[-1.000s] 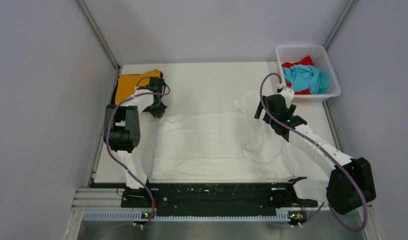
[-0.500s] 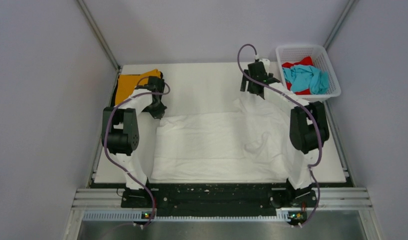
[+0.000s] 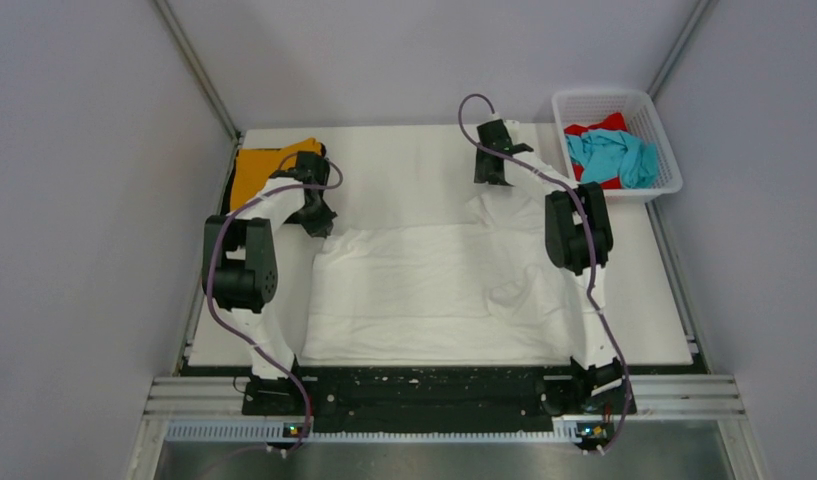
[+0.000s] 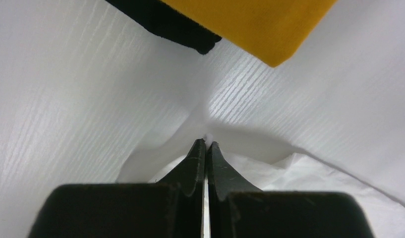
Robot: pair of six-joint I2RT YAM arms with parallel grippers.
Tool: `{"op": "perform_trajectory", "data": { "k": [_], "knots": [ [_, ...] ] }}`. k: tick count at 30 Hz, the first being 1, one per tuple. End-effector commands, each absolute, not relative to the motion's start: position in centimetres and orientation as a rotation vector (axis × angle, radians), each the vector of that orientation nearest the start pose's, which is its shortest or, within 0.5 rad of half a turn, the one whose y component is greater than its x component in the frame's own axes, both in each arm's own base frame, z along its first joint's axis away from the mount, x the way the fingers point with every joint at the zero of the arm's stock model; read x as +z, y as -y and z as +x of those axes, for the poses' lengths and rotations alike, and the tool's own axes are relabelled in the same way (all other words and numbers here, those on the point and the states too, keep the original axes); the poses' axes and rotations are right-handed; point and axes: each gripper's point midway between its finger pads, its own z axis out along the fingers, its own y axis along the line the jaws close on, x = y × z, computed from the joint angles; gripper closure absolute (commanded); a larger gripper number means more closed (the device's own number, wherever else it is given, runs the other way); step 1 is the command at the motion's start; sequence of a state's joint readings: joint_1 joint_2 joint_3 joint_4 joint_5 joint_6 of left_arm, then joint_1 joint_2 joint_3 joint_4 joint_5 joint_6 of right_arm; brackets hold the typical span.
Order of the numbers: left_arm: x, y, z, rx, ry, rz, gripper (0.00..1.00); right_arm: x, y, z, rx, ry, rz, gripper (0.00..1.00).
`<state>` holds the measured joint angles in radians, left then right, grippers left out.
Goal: Fold and stack the t-shirts
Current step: Grab the side of the flattened tshirt furthest away from the robot with both arms, then fold the other side of the tshirt into a rectangle
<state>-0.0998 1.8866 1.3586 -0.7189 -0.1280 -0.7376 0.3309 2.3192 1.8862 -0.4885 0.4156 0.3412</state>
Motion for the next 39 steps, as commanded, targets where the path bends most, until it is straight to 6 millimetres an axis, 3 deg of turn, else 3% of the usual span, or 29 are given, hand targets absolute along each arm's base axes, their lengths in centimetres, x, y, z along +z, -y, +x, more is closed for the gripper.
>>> {"op": "perform_trajectory", "data": {
  "k": [1, 6, 13, 19, 20, 23, 27, 32, 36, 39],
  "knots": [
    [6.4, 4.8, 39.3, -0.067, -2.611, -0.86, 1.0, 4.3, -11.5, 54.5, -0.279, -2.395, 0.207, 0.28],
    [6.5, 4.9, 39.2, -0.075, -2.613, -0.854, 1.0, 2.7, -10.5, 52.8, -0.316, -2.429, 0.227, 0.39],
    [7.1, 4.9, 39.1, -0.081, -2.603, -0.849, 1.0, 1.7, -10.1, 51.5, -0.264, -2.436, 0.296, 0.66],
    [7.3, 4.9, 39.1, -0.087, -2.596, -0.847, 1.0, 2.0, -10.1, 51.6, -0.203, -2.387, 0.355, 0.93],
    [7.3, 4.9, 39.1, -0.092, -2.598, -0.845, 1.0, 2.4, -10.2, 51.9, -0.186, -2.364, 0.361, 0.99],
    [7.6, 5.1, 39.2, -0.104, -2.595, -0.842, 1.0, 4.6, -10.8, 52.9, -0.106, -2.279, 0.352, 1.0],
    [8.3, 5.4, 39.2, -0.127, -2.583, -0.831, 1.0, 9.6, -12.1, 53.3, 0.017, -2.163, 0.263, 1.0],
    [8.9, 5.3, 38.6, -0.108, -2.565, -0.817, 1.0, 12.0, -11.9, 49.9, 0.05, -2.164, 0.206, 1.0],
    [9.5, 5.1, 37.7, -0.102, -2.545, -0.807, 1.0, 13.2, -12.2, 45.4, 0.081, -2.185, 0.145, 1.0],
    [10.0, 5.4, 37.3, -0.143, -2.522, -0.788, 1.0, 13.8, -11.4, 41.8, 0.027, -2.218, 0.141, 1.0]
  ]
}}
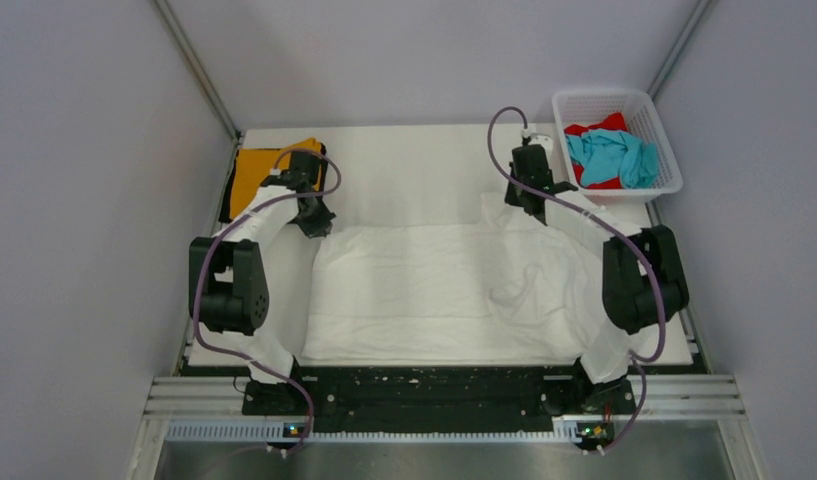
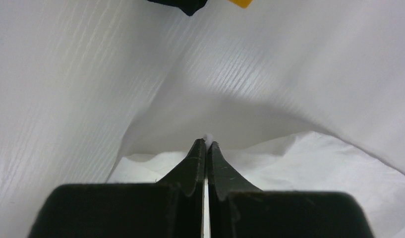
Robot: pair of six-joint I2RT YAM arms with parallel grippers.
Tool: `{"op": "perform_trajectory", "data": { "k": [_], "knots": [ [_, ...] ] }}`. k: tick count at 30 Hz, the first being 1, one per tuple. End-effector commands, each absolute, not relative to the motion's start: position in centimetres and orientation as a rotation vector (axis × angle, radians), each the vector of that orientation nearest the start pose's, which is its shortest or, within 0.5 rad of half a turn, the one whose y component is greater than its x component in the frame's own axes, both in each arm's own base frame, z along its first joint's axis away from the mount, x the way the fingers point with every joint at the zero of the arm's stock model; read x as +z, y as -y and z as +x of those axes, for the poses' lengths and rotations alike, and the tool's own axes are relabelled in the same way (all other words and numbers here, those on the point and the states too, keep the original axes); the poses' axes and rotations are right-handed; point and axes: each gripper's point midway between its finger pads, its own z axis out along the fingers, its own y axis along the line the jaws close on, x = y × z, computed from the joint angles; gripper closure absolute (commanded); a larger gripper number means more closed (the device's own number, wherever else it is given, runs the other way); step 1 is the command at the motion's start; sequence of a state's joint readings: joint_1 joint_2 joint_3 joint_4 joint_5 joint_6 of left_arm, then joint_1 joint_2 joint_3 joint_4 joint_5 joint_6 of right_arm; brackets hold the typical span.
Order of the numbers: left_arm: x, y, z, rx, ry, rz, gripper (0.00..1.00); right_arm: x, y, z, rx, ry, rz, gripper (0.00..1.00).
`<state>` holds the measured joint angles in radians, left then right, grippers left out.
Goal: Fold and stack the t-shirts
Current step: Fold the other side of the tshirt into a rectangle
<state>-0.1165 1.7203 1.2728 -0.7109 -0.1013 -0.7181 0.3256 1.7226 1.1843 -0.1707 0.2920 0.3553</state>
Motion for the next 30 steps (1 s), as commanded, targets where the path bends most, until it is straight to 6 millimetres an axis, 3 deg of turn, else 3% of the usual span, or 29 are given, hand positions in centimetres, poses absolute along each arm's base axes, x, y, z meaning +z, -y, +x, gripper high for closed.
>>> {"op": "perform_trajectory", "data": {
  "k": [1, 3, 6, 14, 24, 30],
  "knots": [
    [10.1, 5.4, 37.0, -0.139, -2.515, -0.793, 1.0, 14.3, -11.2, 40.7, 0.025, -2.221, 0.147, 1.0],
    [10.1, 5.2, 36.4, -0.124, -2.508, -0.796, 1.0, 15.7, -11.1, 38.3, 0.047, -2.208, 0.147, 1.0],
    [9.9, 5.2, 35.5, -0.125, -2.505, -0.798, 1.0, 16.3, -10.9, 35.0, 0.071, -2.234, 0.133, 1.0],
    [9.7, 5.2, 32.3, -0.159, -2.478, -0.795, 1.0, 16.4, -9.4, 27.8, 0.084, -2.322, 0.142, 1.0],
    [10.4, 4.7, 29.4, -0.161, -2.436, -0.775, 1.0, 15.6, -9.0, 21.2, 0.157, -2.482, 0.105, 1.0],
    [9.5, 4.8, 28.3, -0.178, -2.443, -0.763, 1.0, 14.3, -8.9, 18.7, 0.194, -2.557, 0.111, 1.0]
  ]
}}
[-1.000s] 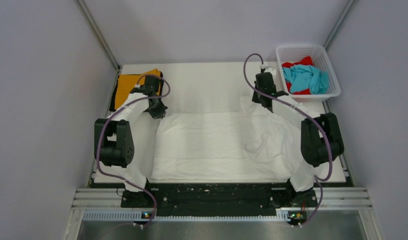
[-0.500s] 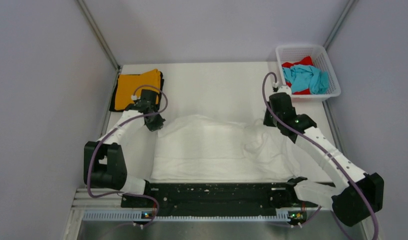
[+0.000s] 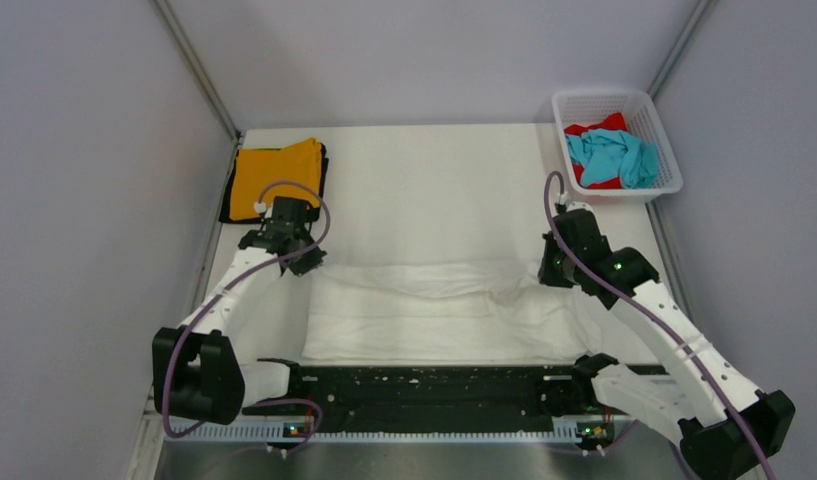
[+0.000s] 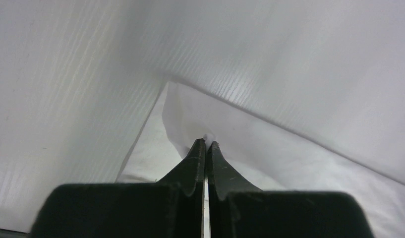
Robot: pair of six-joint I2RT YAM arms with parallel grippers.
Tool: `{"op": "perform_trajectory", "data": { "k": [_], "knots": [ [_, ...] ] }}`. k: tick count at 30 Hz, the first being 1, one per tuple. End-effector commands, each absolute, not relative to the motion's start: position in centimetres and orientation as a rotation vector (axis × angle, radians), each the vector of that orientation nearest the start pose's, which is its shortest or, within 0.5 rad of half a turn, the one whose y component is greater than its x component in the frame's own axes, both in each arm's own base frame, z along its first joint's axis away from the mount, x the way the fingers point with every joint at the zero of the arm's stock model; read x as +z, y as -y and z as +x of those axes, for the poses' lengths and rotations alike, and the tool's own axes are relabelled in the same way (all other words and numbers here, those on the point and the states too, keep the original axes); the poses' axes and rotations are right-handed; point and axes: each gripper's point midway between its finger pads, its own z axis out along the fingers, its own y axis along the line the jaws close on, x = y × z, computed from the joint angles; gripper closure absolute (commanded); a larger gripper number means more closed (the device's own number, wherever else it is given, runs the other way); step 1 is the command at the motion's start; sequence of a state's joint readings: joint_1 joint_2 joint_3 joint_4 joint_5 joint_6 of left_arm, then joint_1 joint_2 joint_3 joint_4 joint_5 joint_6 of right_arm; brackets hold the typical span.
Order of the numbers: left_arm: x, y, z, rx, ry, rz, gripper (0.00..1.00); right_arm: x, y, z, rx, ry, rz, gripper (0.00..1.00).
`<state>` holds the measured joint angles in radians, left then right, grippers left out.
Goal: Fold and stack the t-shirts
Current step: Fold the other side of the tshirt into a rectangle, then rotate the tshirt 90 degrees
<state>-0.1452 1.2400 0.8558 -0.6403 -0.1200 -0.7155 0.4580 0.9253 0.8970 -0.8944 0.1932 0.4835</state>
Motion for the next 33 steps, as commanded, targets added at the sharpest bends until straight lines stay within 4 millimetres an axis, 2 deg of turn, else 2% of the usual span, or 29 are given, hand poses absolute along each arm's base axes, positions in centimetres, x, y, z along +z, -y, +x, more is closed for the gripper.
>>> {"op": "perform_trajectory", "data": {
  "k": [1, 8, 9, 11, 12, 13, 15, 17, 20, 22, 23, 24, 25, 27, 29, 31, 33],
  "knots": [
    [9.3, 4.8, 28.1, -0.174, -2.447, -0.77, 1.0, 13.8, -8.8, 18.5, 0.188, -2.57, 0.115, 1.0],
    [7.6, 4.2, 27.1, -0.126, -2.469, -0.804, 1.0, 11.3, -8.9, 17.1, 0.202, -2.636, 0.13, 1.0],
    [7.4, 4.3, 27.1, -0.13, -2.474, -0.809, 1.0, 10.8, -8.9, 16.7, 0.207, -2.652, 0.129, 0.99],
    [7.2, 4.3, 26.9, -0.126, -2.479, -0.828, 0.99, 10.4, -9.3, 16.1, 0.237, -2.681, 0.138, 0.89],
    [7.3, 4.0, 26.6, -0.107, -2.475, -0.849, 0.92, 10.3, -9.7, 15.7, 0.27, -2.699, 0.138, 0.84],
    [7.4, 3.7, 26.4, -0.088, -2.463, -0.871, 0.82, 10.1, -9.8, 15.0, 0.285, -2.727, 0.154, 0.76],
    [8.2, 3.1, 25.7, -0.064, -2.434, -0.905, 0.68, 9.8, -9.5, 13.6, 0.278, -2.779, 0.164, 0.6],
    [9.1, 2.7, 24.8, -0.054, -2.408, -0.918, 0.54, 10.1, -9.0, 12.7, 0.265, -2.794, 0.171, 0.51],
    [11.0, 1.5, 23.2, -0.013, -2.357, -0.941, 0.47, 11.9, -8.7, 13.0, 0.274, -2.728, 0.111, 0.35],
    [12.5, 1.0, 22.5, -0.012, -2.31, -0.936, 0.35, 13.3, -9.0, 14.1, 0.306, -2.651, 0.096, 0.23],
    [13.2, 1.0, 22.5, -0.029, -2.288, -0.911, 0.27, 14.0, -9.3, 14.7, 0.333, -2.607, 0.094, 0.13],
    [13.9, 1.3, 22.8, -0.068, -2.262, -0.89, 0.14, 14.4, -9.7, 15.4, 0.357, -2.574, 0.102, 0.03],
    [14.6, 1.9, 23.3, -0.123, -2.242, -0.849, 0.03, 14.7, -10.2, 16.1, 0.391, -2.537, 0.116, 0.02],
    [15.8, 3.9, 24.5, -0.278, -2.212, -0.786, 0.01, 14.6, -11.1, 17.3, 0.44, -2.492, 0.164, 0.01],
    [15.7, 6.4, 25.8, -0.442, -2.216, -0.717, 0.01, 13.4, -11.3, 18.1, 0.442, -2.482, 0.267, 0.01],
    [15.2, 9.2, 26.6, -0.617, -2.255, -0.657, 0.01, 11.4, -11.4, 18.5, 0.42, -2.518, 0.365, 0.01],
    [13.8, 10.9, 27.0, -0.694, -2.307, -0.639, 0.01, 9.5, -11.7, 18.6, 0.413, -2.563, 0.412, 0.01]
  ]
}}
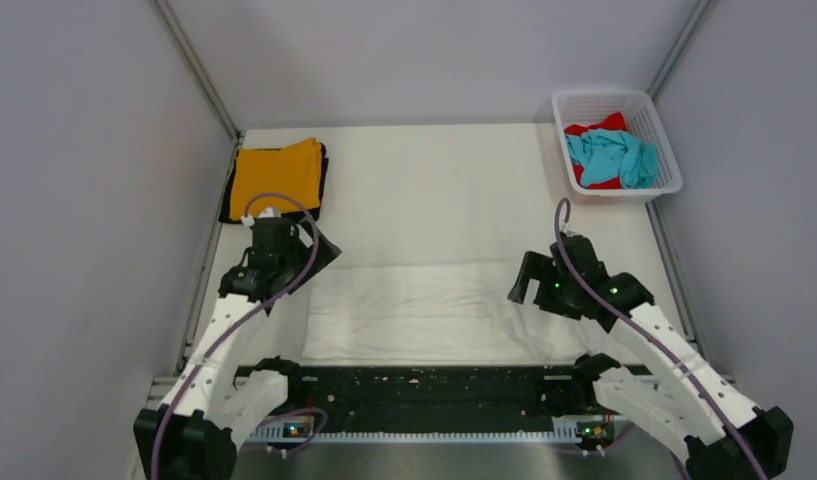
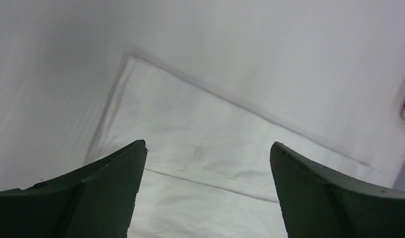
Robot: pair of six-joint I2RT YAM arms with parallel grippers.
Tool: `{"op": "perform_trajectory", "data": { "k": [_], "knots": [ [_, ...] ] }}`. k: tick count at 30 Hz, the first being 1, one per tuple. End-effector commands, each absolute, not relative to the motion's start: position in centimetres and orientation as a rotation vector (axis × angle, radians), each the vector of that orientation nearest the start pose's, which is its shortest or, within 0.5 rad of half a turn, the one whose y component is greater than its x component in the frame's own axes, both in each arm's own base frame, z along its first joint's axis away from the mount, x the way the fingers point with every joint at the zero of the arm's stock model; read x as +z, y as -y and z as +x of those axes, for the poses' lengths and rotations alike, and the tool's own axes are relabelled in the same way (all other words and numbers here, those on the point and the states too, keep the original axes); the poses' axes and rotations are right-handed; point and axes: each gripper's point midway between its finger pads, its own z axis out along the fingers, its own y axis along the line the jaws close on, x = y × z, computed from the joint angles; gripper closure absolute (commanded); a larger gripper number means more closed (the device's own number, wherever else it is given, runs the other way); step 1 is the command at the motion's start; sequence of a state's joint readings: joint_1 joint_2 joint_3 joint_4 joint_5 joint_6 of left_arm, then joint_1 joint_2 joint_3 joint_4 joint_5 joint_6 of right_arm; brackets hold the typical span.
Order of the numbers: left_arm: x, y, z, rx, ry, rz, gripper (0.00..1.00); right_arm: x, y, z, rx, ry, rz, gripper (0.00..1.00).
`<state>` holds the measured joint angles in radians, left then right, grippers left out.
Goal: Fold and stack the t-shirts
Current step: Rotate the tshirt 90 degrees
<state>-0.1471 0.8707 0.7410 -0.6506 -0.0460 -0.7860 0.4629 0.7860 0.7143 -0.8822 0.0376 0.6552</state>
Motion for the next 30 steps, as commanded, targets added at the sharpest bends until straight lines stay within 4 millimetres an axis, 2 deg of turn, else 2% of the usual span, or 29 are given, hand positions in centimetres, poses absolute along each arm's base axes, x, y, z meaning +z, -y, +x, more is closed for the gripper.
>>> {"op": "perform_trajectory", "data": {
  "k": [1, 5, 8, 11, 14, 18, 24, 27, 29, 30],
  "knots": [
    [12.7, 11.5, 27.0, -0.699, -2.348, -0.632, 0.01, 8.6, -11.8, 18.6, 0.402, -2.583, 0.436, 0.01],
    [9.2, 13.5, 26.2, -0.635, -2.487, -0.565, 0.01, 5.1, -11.8, 18.8, 0.367, -2.625, 0.497, 0.01],
    [6.8, 14.7, 25.2, -0.611, -2.573, -0.513, 0.01, 3.4, -11.8, 19.1, 0.339, -2.644, 0.51, 0.01],
    [4.7, 15.5, 24.4, -0.642, -2.634, -0.502, 0.01, 2.4, -11.3, 20.8, 0.291, -2.618, 0.513, 0.01],
    [3.4, 16.4, 23.7, -0.681, -2.681, -0.511, 0.01, 2.1, -11.8, 23.2, 0.296, -2.617, 0.492, 0.01],
    [2.7, 17.7, 22.9, -0.723, -2.705, -0.528, 0.01, 2.0, -12.3, 28.8, 0.265, -2.542, 0.42, 0.01],
    [3.0, 19.1, 22.3, -0.744, -2.724, -0.549, 0.01, 2.8, -14.5, 39.0, 0.253, -2.462, 0.236, 0.01],
    [3.5, 20.3, 22.1, -0.753, -2.719, -0.548, 0.01, 3.5, -16.4, 44.3, 0.281, -2.395, 0.138, 0.01],
    [3.9, 20.9, 21.9, -0.724, -2.72, -0.539, 0.01, 3.4, -18.2, 47.1, 0.336, -2.388, 0.062, 0.01],
    [4.0, 21.1, 21.8, -0.698, -2.724, -0.535, 0.01, 4.5, -19.7, 48.8, 0.401, -2.366, 0.015, 0.01]
  ]
}}
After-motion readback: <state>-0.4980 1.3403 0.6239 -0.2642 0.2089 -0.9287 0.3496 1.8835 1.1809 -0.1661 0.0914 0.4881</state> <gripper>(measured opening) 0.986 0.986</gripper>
